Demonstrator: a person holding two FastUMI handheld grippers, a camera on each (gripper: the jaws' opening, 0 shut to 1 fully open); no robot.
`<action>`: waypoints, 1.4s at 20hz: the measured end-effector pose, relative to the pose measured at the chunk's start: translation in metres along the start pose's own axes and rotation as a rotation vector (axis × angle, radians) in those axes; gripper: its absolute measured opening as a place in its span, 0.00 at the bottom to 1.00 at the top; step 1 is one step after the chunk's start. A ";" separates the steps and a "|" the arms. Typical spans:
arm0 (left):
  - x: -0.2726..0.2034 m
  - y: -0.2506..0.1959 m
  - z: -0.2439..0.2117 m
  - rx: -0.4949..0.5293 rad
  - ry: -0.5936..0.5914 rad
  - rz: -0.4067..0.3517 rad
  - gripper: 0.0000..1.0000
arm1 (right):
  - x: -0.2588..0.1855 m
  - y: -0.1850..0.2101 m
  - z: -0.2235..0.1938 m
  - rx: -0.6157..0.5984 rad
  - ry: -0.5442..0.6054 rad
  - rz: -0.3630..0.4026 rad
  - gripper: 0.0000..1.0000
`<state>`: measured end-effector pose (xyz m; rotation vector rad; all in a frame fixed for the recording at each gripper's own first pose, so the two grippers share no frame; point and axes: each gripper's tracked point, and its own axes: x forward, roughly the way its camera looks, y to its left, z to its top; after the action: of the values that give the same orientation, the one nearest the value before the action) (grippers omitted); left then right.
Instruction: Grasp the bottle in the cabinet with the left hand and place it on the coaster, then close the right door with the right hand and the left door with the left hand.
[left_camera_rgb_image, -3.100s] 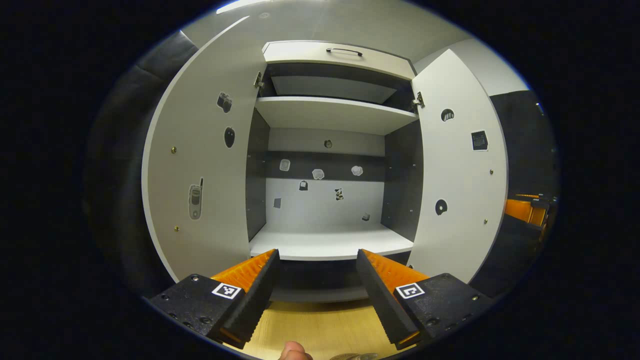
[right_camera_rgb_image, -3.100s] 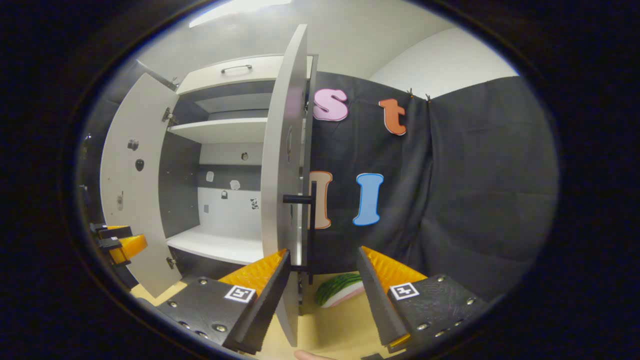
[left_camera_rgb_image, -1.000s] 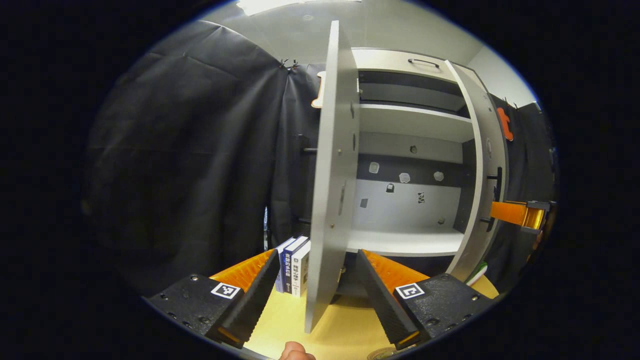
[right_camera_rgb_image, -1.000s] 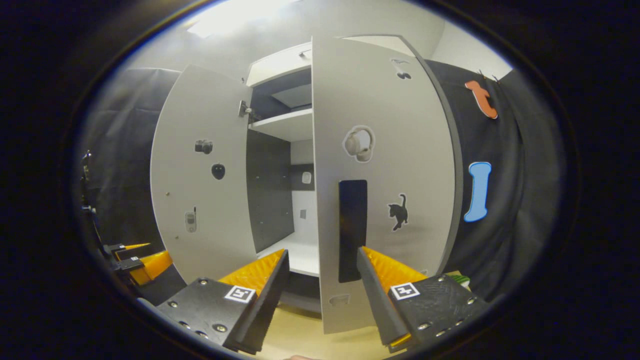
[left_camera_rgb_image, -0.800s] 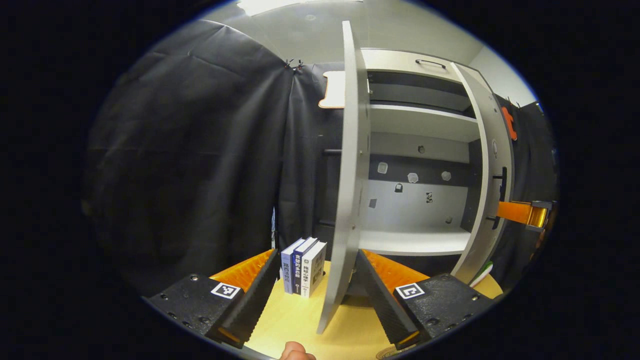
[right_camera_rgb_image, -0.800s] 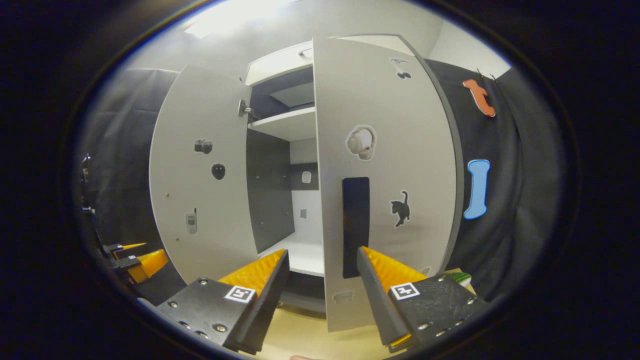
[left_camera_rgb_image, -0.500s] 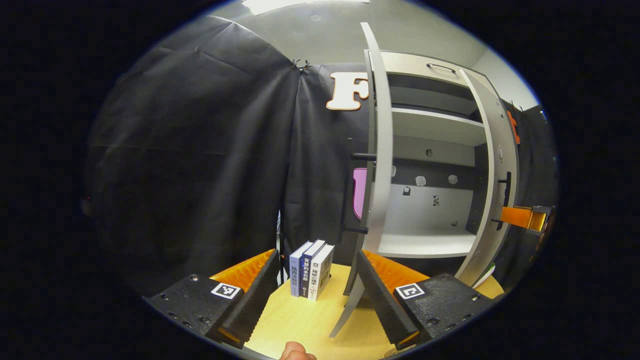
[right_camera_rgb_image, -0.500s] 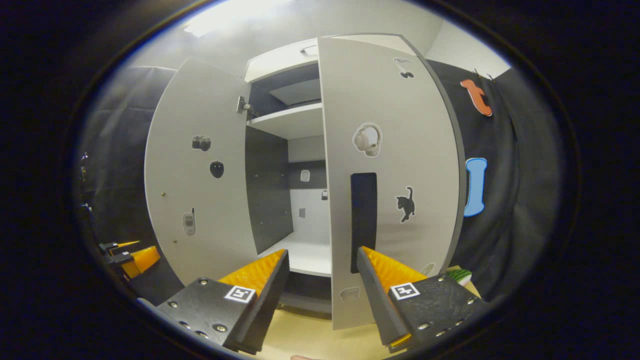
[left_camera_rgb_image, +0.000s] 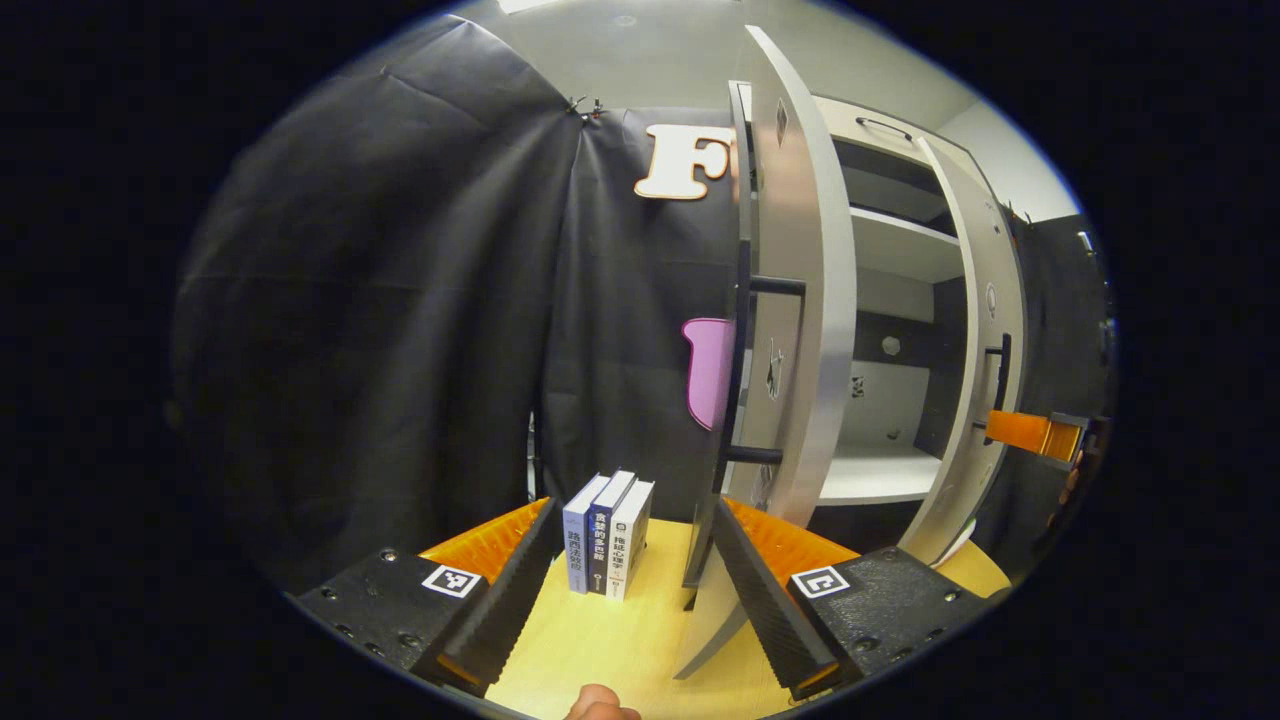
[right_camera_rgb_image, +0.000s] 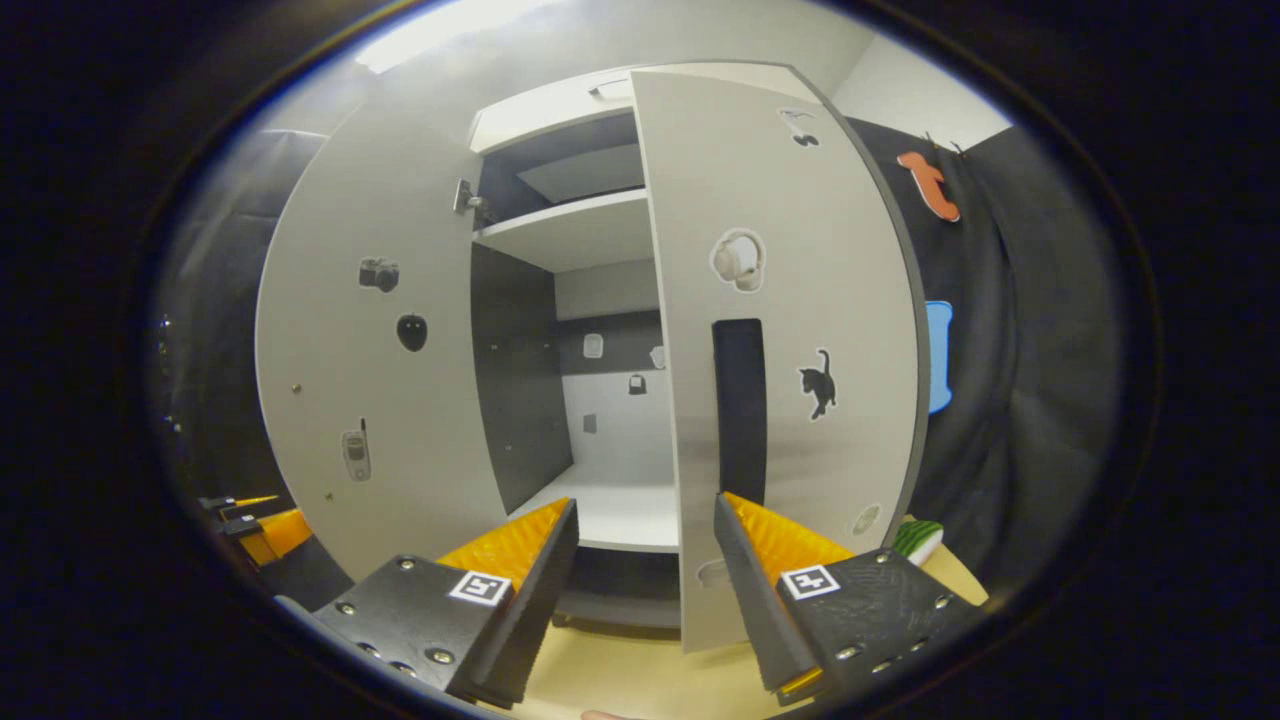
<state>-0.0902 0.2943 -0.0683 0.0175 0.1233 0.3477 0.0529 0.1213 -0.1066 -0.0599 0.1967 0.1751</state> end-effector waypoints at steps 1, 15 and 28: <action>0.003 -0.003 -0.002 -0.006 0.009 -0.021 0.94 | 0.000 0.000 -0.001 0.000 -0.001 -0.013 0.83; 0.013 -0.052 -0.014 0.023 0.050 -0.249 0.90 | -0.013 -0.014 -0.003 0.012 0.015 -0.073 0.83; 0.015 -0.122 -0.009 0.017 0.036 -0.374 0.95 | -0.042 -0.062 0.002 -0.050 0.025 -0.158 0.83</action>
<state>-0.0357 0.1848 -0.0833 0.0050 0.1620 -0.0262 0.0236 0.0532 -0.0937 -0.1271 0.2118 0.0218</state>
